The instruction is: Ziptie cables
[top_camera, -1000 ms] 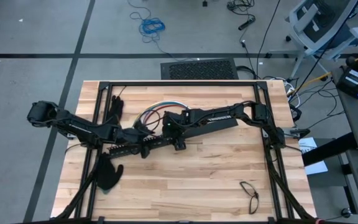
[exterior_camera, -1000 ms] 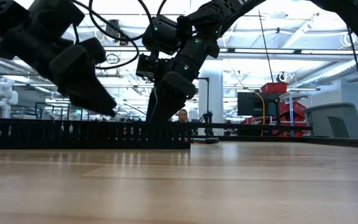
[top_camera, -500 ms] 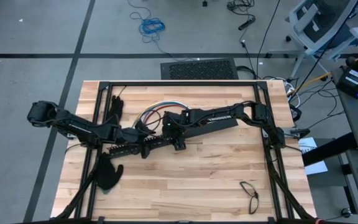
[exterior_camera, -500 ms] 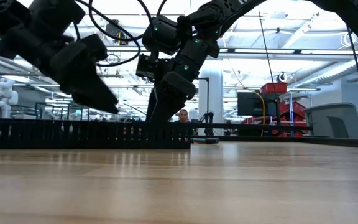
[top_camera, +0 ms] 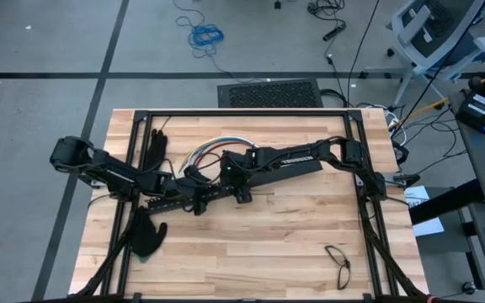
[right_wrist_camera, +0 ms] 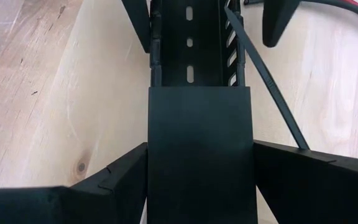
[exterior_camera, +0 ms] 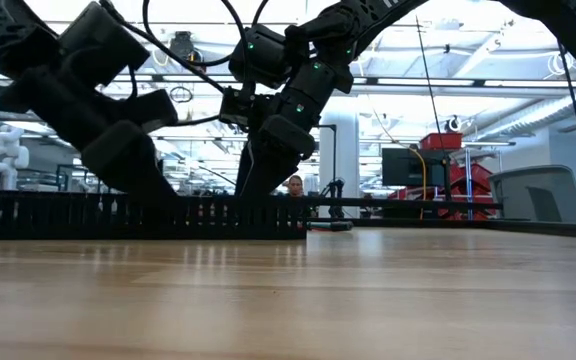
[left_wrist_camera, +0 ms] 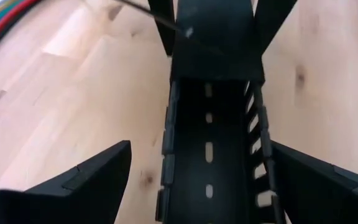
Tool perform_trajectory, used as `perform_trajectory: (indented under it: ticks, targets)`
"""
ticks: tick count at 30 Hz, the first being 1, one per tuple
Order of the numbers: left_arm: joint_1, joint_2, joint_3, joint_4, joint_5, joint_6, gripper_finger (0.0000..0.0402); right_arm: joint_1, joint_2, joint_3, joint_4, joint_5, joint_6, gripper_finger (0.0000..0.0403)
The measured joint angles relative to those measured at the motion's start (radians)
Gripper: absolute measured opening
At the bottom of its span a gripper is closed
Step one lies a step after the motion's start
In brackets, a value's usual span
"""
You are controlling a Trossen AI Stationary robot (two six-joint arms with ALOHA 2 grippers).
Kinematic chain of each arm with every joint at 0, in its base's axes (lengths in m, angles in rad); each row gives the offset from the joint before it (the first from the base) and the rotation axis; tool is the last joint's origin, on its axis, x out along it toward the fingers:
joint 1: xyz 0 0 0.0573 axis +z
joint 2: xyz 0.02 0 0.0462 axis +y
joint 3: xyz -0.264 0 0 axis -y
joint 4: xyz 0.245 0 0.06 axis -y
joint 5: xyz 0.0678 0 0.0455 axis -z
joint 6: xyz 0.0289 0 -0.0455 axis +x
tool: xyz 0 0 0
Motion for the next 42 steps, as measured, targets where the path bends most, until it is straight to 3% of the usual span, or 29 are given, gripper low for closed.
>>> perform_trajectory:
  ticks: [32, 42]
  targets:
    - [0.001, 0.050, 0.000, 0.131, -0.009, 0.000, 0.0353, -0.012, 0.003, 0.000, -0.021, 0.016, 0.000, 0.0249]
    - [0.001, 0.062, 0.000, 0.153, 0.014, 0.000, 0.0291, -0.012, 0.004, 0.000, -0.020, 0.018, 0.000, 0.0249]
